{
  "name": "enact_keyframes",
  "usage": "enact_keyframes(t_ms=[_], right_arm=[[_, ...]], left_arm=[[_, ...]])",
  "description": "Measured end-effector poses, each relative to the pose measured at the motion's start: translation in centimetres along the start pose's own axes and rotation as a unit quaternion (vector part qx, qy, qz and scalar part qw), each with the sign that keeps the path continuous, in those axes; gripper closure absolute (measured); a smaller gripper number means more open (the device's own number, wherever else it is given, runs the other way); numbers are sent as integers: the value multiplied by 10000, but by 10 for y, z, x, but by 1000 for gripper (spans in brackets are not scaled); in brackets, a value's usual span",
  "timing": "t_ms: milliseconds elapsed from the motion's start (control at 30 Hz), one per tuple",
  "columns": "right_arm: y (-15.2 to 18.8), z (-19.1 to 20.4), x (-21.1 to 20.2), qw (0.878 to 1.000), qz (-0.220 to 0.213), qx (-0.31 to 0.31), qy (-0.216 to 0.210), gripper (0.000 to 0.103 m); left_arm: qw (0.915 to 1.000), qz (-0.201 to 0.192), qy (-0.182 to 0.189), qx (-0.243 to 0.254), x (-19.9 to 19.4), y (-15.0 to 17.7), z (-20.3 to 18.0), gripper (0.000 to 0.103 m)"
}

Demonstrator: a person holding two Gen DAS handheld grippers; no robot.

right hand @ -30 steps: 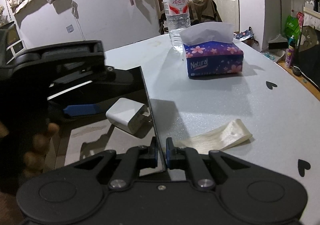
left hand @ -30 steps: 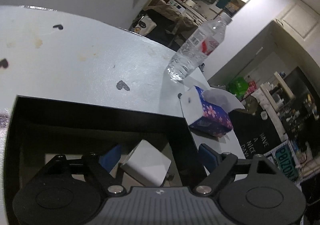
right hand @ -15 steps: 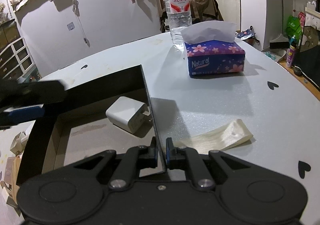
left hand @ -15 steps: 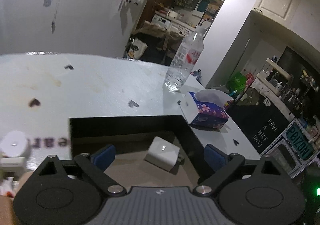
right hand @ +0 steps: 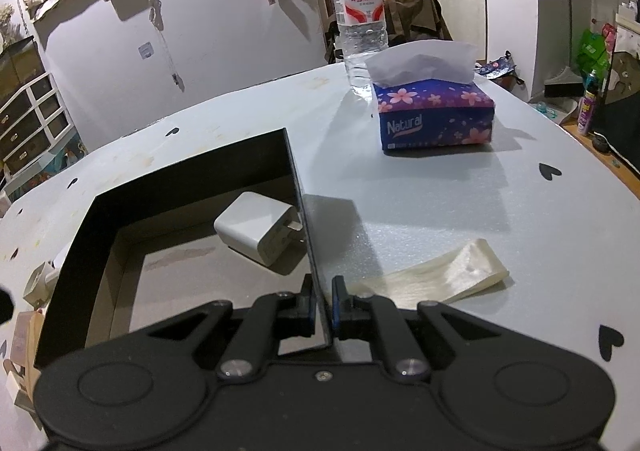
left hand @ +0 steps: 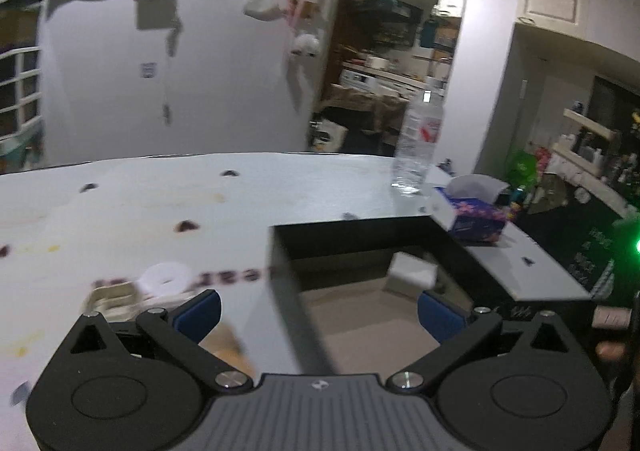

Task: Organize rigid objects
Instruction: 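Move the left tool back to the wooden rod with white cube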

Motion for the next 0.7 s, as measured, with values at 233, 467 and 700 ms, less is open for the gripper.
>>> enact_keyframes(t_ms=[233,467,700], right_arm=[[0,0,-1,10000,-30,-16,8,95],[1,1,-2,10000,-69,-24,13,95],[1,1,-2,10000,-55,-34,27,95]], left_arm=[[9981,-323,-532,-13,-27,19,44,0],[9960,-495,-731,-158,-42,44,85,0],[9964,-409,-740,-64,-39,61,118,0]])
Point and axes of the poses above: each gripper's, at about its wrist camera, not at the fingertips, and x roughly the way its jaws point, z to its left, y to its underside, the point moved 9 cm from there along x, roughly the way its jaws point, and after that the axes turned 11 degrees about -x, right-handed, at the moved point
